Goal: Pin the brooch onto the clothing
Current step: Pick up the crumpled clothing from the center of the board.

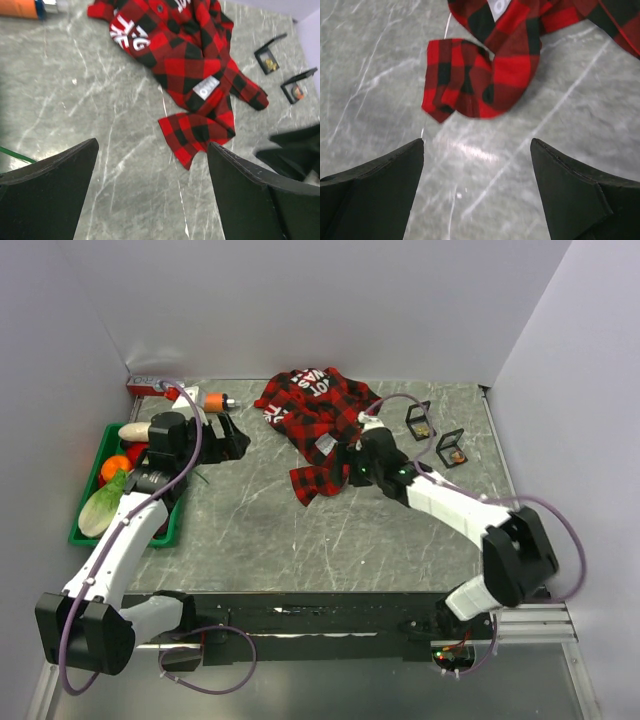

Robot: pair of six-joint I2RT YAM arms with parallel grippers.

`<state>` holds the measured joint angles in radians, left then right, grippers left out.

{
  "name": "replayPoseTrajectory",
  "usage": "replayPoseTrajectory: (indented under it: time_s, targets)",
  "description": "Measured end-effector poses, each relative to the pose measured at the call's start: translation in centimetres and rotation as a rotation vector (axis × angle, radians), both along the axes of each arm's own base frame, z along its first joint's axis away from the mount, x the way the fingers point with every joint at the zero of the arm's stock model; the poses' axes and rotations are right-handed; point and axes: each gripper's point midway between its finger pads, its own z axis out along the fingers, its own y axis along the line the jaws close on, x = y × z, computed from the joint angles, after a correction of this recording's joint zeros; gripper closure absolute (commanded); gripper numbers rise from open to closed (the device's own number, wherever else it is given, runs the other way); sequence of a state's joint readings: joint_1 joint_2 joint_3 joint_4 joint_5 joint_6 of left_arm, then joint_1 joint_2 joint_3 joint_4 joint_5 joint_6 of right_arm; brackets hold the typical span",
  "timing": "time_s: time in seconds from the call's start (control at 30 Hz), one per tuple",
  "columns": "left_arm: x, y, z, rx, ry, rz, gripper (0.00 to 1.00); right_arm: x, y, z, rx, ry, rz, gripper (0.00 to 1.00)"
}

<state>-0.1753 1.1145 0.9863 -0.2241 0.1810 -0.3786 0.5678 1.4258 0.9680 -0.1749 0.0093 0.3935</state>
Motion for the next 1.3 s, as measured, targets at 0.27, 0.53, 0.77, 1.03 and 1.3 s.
replayPoseTrajectory:
  time_s: [0.27,0.53,0.77,1.03,1.3]
  targets:
    - [-0.2,-0.5,-0.7,0.000,0.027,-0.020,0.04,3.4,1.9,-4.8,-0.043,0.103,-0.033,0.06]
    - [-0.4,-0.5,-1.0,0.003,0.040,-0.022,0.04,5.2,1.9,-7.6,-0.077,0.162,-0.077,0.06]
    - [-0.4,-0.7,-1.1,-0.002,0.045,-0.035,0.04,6.9,0.7,-8.4,-0.018,0.197,-0.125,0.11]
    - [-0.3,-0.9,-1.5,-0.003,0.059,-0.041,0.04,7.5,2.7,-8.0,0.066,0.197,-0.043,0.62]
    - [-0.2,-0.9,-1.8,-0.002,0.066,-0.046,0.04,6.7,4.3,-7.5,0.088,0.207,0.059,0.96]
